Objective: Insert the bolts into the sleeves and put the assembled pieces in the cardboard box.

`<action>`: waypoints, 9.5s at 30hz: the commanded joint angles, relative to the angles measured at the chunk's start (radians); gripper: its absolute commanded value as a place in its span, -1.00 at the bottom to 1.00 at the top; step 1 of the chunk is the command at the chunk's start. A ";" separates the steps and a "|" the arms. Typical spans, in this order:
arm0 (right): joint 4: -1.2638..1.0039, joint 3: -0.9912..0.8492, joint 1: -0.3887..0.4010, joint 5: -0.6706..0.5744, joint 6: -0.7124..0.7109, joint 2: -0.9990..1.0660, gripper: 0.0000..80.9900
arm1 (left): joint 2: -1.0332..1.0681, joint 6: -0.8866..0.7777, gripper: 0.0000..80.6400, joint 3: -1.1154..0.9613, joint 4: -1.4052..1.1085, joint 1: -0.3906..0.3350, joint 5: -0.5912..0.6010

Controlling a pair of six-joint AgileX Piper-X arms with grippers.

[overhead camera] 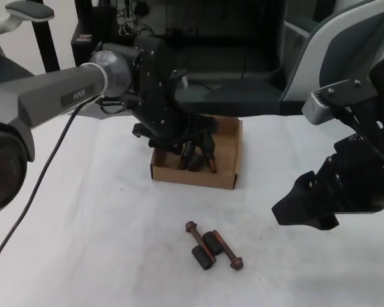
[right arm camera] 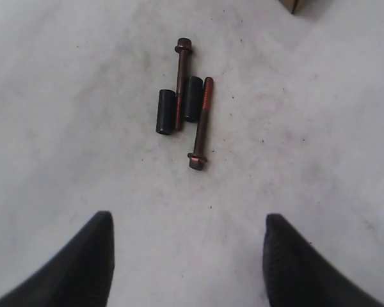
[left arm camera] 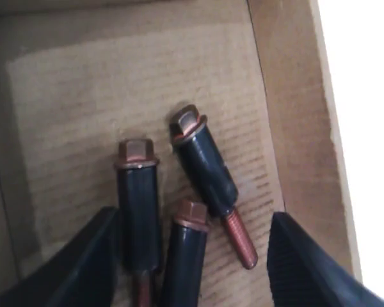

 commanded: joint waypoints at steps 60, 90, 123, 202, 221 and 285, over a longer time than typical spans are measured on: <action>-0.144 0.344 -0.003 -0.059 0.248 -0.518 0.28 | -1.718 -0.075 0.44 1.331 -0.143 -0.020 -0.027; 0.063 -0.305 0.111 -0.105 0.004 0.446 0.28 | -1.718 -0.075 0.44 1.329 -0.173 -0.020 -0.023; 0.159 -0.621 0.217 0.153 -0.179 0.829 0.28 | -1.718 -0.044 0.44 1.329 -0.172 -0.018 -0.023; 0.322 -0.861 0.184 0.144 -0.142 0.777 -0.99 | -1.718 0.065 0.44 1.329 -0.218 -0.016 -0.074; -0.033 -0.287 0.200 0.119 0.003 0.304 -0.99 | -1.459 0.204 0.44 1.329 -0.211 -0.016 0.004; -0.043 -0.019 0.158 0.002 0.008 -0.050 -0.99 | -0.655 -1.219 -0.08 0.998 -0.336 -0.318 -0.274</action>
